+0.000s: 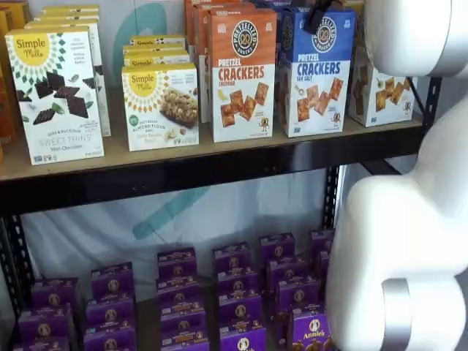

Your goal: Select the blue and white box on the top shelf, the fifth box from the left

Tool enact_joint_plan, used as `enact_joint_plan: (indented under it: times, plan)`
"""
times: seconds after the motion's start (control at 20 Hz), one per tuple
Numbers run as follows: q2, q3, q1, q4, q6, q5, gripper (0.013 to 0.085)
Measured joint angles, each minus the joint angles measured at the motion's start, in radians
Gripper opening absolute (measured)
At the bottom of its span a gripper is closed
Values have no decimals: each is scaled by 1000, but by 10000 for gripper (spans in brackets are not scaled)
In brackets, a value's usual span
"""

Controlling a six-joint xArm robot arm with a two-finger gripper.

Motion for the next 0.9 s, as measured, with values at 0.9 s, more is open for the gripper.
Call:
enact_joint_plan:
  times: [0.9]
  plan:
    - [24, -2, 74, -191, 0, 33, 850]
